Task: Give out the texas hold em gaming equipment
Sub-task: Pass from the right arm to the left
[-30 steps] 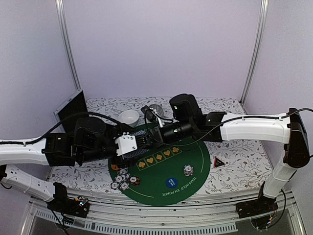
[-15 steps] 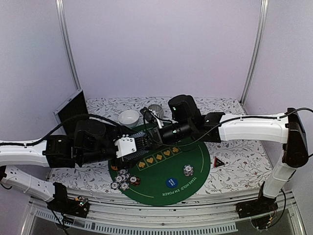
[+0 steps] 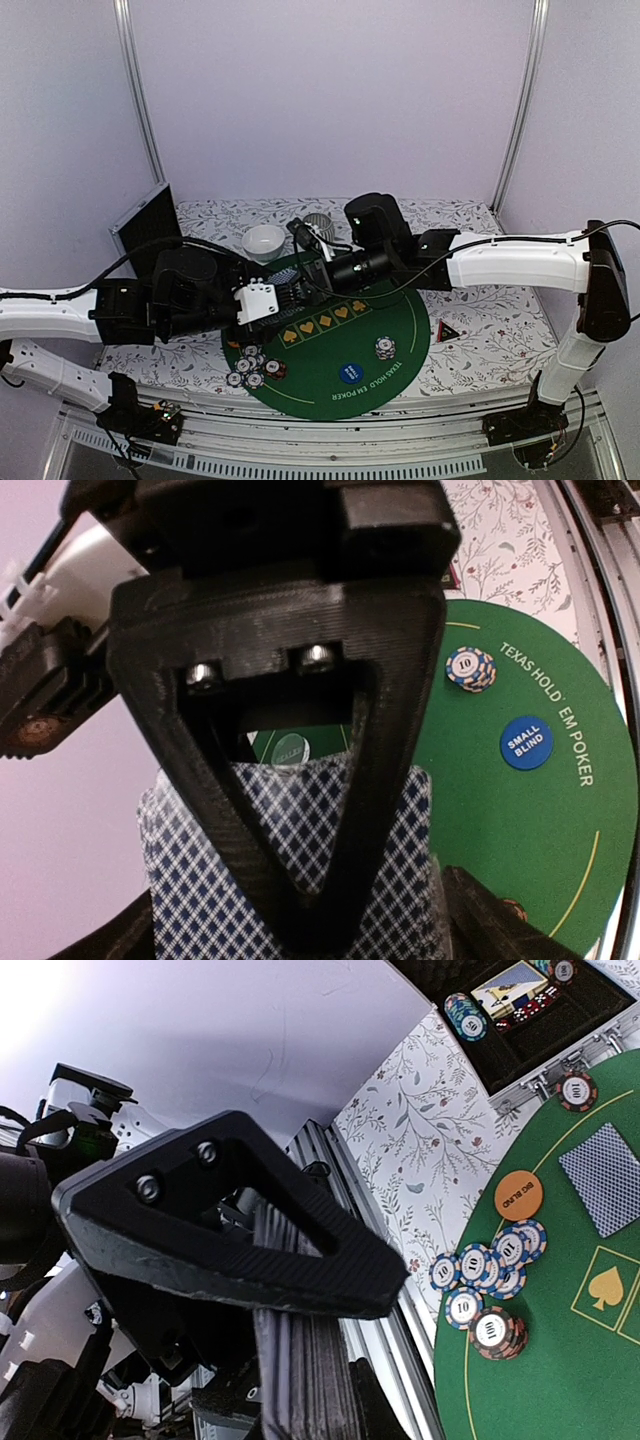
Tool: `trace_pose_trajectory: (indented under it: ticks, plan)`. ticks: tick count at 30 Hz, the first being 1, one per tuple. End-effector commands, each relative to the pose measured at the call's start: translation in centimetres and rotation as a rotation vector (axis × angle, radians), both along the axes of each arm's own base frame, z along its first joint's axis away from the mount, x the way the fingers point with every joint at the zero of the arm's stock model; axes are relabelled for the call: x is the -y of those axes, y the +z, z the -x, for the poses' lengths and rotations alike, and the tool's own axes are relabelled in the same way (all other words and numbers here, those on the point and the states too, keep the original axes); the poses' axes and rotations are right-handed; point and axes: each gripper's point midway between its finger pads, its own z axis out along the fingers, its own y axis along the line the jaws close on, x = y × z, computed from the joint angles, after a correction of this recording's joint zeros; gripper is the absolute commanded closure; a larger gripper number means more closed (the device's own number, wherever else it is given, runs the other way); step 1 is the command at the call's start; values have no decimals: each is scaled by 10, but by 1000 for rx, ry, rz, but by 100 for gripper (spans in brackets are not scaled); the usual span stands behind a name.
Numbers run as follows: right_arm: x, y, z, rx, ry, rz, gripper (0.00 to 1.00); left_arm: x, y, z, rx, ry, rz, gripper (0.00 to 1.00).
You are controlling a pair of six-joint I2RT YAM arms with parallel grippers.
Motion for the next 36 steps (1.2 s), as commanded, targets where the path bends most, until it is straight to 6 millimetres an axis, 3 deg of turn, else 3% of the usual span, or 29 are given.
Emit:
trace_pose_trajectory:
  ticks: [1,11,26,36]
  plan:
    - [-5,15,5,6,34,-41,97,-4,5,-13,31,55,20,22]
    - [-5,8,1,14,15,-19,82,-4,13,-6,-3,25,71,34]
    - [-4,-7,-5,24,6,17,64,-3,11,10,-73,-48,77,37]
    - [13,-15,-10,24,-44,62,58,-7,9,5,-92,-22,79,38]
